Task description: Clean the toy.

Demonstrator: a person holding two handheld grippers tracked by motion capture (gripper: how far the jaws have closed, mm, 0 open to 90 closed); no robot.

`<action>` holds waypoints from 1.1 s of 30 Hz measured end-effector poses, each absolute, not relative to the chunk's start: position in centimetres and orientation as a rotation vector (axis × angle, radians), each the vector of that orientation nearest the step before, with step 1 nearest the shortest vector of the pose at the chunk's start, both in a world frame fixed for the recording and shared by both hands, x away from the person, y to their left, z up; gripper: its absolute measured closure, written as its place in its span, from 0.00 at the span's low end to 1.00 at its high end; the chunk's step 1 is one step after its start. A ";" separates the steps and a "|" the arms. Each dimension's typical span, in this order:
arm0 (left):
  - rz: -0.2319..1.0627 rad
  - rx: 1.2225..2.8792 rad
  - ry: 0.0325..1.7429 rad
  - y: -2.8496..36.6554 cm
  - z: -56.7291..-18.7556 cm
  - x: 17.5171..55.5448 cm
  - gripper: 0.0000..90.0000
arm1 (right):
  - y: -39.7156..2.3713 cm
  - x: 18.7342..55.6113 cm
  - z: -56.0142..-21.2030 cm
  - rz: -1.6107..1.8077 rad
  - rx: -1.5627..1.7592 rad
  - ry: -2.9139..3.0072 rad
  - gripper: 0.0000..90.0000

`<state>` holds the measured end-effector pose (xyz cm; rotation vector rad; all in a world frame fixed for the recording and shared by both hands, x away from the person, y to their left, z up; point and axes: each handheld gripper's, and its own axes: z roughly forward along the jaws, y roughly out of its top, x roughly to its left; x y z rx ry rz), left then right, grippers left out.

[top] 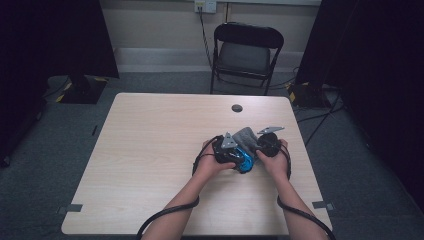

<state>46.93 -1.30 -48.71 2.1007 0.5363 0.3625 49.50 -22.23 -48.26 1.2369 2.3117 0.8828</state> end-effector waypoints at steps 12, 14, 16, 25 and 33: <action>0.359 2.092 0.531 -1.2 -48.8 47.0 0.29 | -18.9 52.0 -47.2 0.856 1.077 2.427 0.87; 0.359 2.092 0.533 -1.1 -48.8 47.0 0.29 | -18.7 52.3 -47.8 0.872 1.087 2.441 0.87; 0.361 2.089 0.534 -1.0 -48.8 47.1 0.29 | -19.0 52.4 -48.0 0.910 1.095 2.436 0.85; 0.365 2.083 0.529 -1.0 -48.9 47.0 0.29 | -19.4 51.9 -48.2 0.910 1.135 2.358 0.60; 0.365 2.082 0.532 -1.0 -48.9 47.0 0.29 | -18.9 52.1 -48.3 0.868 1.220 2.362 0.66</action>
